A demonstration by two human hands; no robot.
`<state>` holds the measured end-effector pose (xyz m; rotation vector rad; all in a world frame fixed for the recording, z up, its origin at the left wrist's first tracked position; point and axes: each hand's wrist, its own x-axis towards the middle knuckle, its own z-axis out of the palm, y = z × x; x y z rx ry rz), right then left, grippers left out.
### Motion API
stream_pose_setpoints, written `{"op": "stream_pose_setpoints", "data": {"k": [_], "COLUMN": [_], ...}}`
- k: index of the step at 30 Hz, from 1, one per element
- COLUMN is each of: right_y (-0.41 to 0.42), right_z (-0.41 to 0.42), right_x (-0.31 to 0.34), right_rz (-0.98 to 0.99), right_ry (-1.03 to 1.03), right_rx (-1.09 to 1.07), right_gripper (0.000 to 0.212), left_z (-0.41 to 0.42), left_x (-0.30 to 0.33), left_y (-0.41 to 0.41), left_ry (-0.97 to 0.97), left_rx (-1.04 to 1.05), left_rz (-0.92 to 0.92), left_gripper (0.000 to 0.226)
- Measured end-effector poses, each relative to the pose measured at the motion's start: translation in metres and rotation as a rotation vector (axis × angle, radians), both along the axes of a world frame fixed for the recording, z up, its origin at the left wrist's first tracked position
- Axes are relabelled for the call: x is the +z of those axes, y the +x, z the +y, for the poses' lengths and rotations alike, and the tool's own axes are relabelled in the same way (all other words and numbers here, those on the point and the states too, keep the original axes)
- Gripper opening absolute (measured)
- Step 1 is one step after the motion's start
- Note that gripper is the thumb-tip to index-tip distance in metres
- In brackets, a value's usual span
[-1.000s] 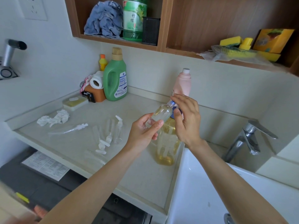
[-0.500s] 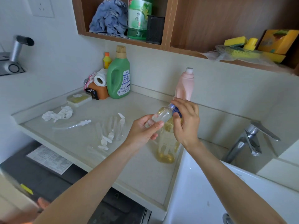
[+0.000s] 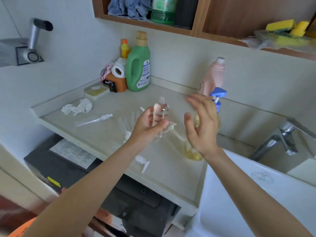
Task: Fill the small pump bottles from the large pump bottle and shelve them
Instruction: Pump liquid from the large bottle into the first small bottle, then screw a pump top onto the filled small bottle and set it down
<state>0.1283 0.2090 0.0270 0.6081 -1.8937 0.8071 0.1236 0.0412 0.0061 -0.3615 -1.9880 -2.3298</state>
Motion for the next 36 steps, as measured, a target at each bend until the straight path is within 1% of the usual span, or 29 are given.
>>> {"op": "stream_pose_setpoints", "data": {"k": [2,6,9,10,12,14,16,18,19,20,24,27,29,31,32,34,36], "right_y": [-0.001,-0.013,-0.025,-0.031,-0.045,-0.066,-0.087,-0.106,-0.113,-0.119,-0.130,-0.128,-0.126,-0.126,-0.125,-0.120,-0.109], "right_z": [-0.023,-0.063,-0.086,-0.092,-0.098,-0.101,-0.099,-0.094,-0.090,-0.084,-0.064,-0.060,-0.062,-0.071,-0.079,-0.100,-0.124], "right_x": [-0.011,-0.047,-0.068,-0.074,-0.085,-0.092,-0.094,-0.095,-0.096,-0.099,-0.105,-0.100,-0.088,-0.070,-0.058,-0.031,-0.007], "right_rz": [-0.096,-0.417,-0.673,-0.749,-0.803,-0.855,-1.068,-1.278,-1.330,-1.346,-1.275,-1.263,-1.226,-1.114,-1.039,-0.887,-0.734], "right_ry": [0.005,-0.019,0.081,0.131,0.200,0.255,0.278,0.239,0.204,0.165,0.096,-0.029,-0.134,-0.298,-0.423,-0.687,-0.832], "right_rx": [0.071,0.121,0.092,0.047,-0.110,-0.321,-0.488,-0.561,-0.581,-0.597,-0.692,-0.726,-0.683,-0.567,-0.480,-0.231,0.030], "right_gripper": [0.030,0.023,0.024,0.026,0.031,0.046,0.061,0.065,0.062,0.058,0.041,0.045,0.051,0.058,0.062,0.063,0.057], "left_z": [-0.029,-0.096,-0.142,-0.155,-0.175,-0.188,-0.195,-0.198,-0.199,-0.199,-0.200,-0.204,-0.205,-0.205,-0.205,-0.204,-0.203], "left_x": [-0.005,-0.021,-0.034,-0.038,-0.048,-0.056,-0.065,-0.070,-0.073,-0.075,-0.080,-0.084,-0.087,-0.085,-0.083,-0.079,-0.078], "left_y": [-0.004,-0.014,-0.022,-0.026,-0.033,-0.040,-0.044,-0.050,-0.054,-0.056,-0.066,-0.074,-0.077,-0.079,-0.080,-0.083,-0.086], "left_ry": [-0.031,-0.109,-0.205,-0.225,-0.259,-0.304,-0.337,-0.346,-0.345,-0.342,-0.341,-0.362,-0.392,-0.394,-0.384,-0.370,-0.373], "left_rx": [0.045,0.152,0.194,0.199,0.183,0.137,0.079,0.018,-0.005,-0.016,-0.079,-0.104,-0.125,-0.156,-0.167,-0.166,-0.138], "left_rz": [-0.008,-0.050,-0.085,-0.105,-0.144,-0.154,-0.145,-0.155,-0.168,-0.178,-0.198,-0.196,-0.178,-0.155,-0.132,-0.072,-0.021], "left_gripper": [0.036,0.039,0.037,0.037,0.037,0.037,0.037,0.040,0.042,0.044,0.048,0.049,0.051,0.055,0.054,0.045,0.034]}}
